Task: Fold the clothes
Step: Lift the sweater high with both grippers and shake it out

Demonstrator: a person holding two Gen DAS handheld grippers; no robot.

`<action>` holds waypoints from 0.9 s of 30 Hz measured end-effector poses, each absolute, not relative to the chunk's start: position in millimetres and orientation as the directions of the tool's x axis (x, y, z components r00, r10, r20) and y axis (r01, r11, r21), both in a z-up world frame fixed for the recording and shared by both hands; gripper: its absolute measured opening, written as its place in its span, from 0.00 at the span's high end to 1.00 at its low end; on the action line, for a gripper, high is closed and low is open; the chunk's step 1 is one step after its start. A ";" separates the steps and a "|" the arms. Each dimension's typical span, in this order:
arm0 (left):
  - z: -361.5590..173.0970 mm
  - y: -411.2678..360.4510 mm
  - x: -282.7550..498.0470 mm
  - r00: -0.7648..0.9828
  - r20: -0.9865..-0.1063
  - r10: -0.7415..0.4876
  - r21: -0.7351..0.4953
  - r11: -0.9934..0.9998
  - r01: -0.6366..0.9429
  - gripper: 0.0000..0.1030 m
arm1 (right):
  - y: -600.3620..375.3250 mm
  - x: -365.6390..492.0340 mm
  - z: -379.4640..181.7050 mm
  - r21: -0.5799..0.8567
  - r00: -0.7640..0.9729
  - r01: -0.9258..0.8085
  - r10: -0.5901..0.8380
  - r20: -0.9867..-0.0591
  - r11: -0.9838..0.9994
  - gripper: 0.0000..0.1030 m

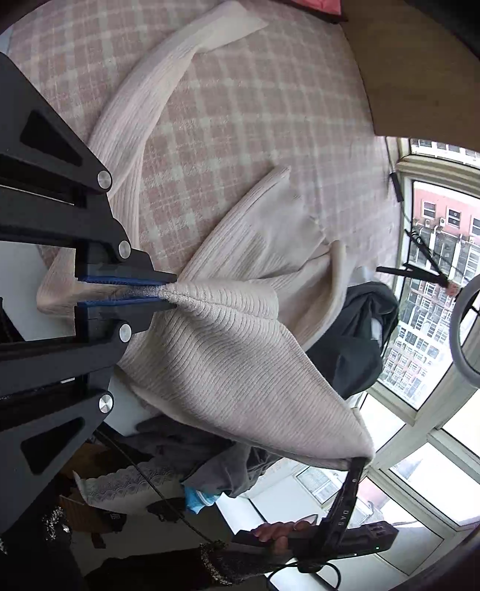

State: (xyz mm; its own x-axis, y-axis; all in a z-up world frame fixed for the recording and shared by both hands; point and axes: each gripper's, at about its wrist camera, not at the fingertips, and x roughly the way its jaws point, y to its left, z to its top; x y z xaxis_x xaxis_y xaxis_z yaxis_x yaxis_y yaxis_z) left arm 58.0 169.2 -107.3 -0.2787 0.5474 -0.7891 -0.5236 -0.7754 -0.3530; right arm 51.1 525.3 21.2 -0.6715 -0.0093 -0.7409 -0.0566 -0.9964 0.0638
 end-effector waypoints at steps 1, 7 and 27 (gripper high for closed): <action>-75.2 155.5 51.7 -0.368 -0.777 0.511 -0.285 -0.806 -0.518 0.95 | 523.6 52.7 29.2 0.085 -0.690 -0.054 -0.024 -0.723 -0.995 0.93; 134.4 72.8 47.6 -0.783 -0.545 0.299 0.075 -0.913 -0.401 0.95 | 484.9 65.3 140.3 0.122 -0.855 0.040 -0.097 -0.509 -0.992 0.93; 311.1 -50.2 106.3 -0.950 -0.177 0.257 0.405 -0.861 -0.308 0.95 | 304.5 161.2 329.1 -0.125 -0.981 -0.108 0.126 -0.149 -0.986 0.93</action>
